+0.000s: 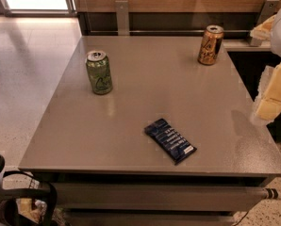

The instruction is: Move orange can near rxbar blueberry

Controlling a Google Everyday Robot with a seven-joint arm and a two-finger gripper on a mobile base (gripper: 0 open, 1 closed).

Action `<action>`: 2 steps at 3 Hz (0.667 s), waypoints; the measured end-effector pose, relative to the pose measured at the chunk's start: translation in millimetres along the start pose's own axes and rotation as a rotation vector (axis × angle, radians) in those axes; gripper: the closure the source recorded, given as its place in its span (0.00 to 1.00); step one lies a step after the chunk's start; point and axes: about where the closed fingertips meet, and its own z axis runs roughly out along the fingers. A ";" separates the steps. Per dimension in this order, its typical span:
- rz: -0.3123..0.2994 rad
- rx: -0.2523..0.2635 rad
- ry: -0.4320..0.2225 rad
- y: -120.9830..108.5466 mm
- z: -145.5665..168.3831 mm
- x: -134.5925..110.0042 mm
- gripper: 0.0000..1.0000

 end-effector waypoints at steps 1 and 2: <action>0.006 0.004 -0.005 -2.4 0.2 1.3 0.00; 0.103 0.044 -0.069 -34.8 7.7 24.4 0.00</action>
Offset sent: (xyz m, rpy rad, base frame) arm 0.0504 -0.0484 0.0005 0.1312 -0.0741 -0.1195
